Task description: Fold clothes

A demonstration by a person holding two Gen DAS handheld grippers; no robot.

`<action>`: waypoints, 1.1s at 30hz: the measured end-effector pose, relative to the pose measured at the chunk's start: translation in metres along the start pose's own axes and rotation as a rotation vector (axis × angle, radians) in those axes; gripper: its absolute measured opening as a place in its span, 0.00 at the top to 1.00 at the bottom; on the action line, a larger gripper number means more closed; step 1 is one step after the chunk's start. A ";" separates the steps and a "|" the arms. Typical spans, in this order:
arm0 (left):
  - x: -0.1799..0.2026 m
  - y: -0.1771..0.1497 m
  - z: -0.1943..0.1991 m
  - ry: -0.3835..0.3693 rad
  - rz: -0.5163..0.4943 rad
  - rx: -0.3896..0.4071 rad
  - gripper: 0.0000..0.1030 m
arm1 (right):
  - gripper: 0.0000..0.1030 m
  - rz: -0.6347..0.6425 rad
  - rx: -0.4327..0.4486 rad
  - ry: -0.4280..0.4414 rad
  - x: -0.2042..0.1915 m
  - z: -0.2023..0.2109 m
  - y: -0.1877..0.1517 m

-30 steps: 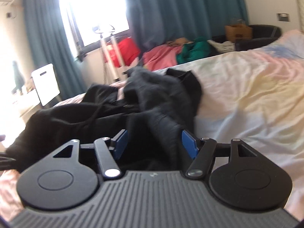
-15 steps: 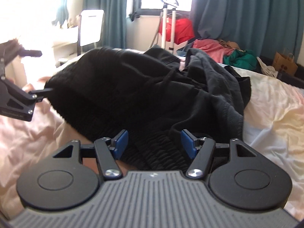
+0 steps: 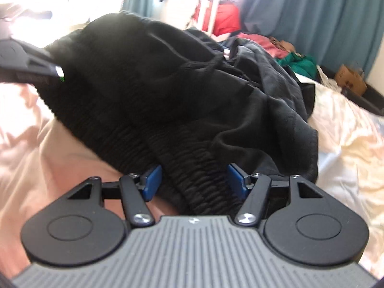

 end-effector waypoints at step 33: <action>-0.098 -0.009 0.012 -0.146 0.517 -0.296 0.09 | 0.88 0.198 0.052 -0.156 -0.010 0.078 -0.004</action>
Point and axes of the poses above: each gripper's, at about its wrist camera, not at the fingertips, and z roughly against the way its jaws point, x to its right, y to its top, the point moved 1 cm from there along -z, roughly the way its jaws point, and after that the axes turned 7 degrees about -z, right-handed, at the moved point
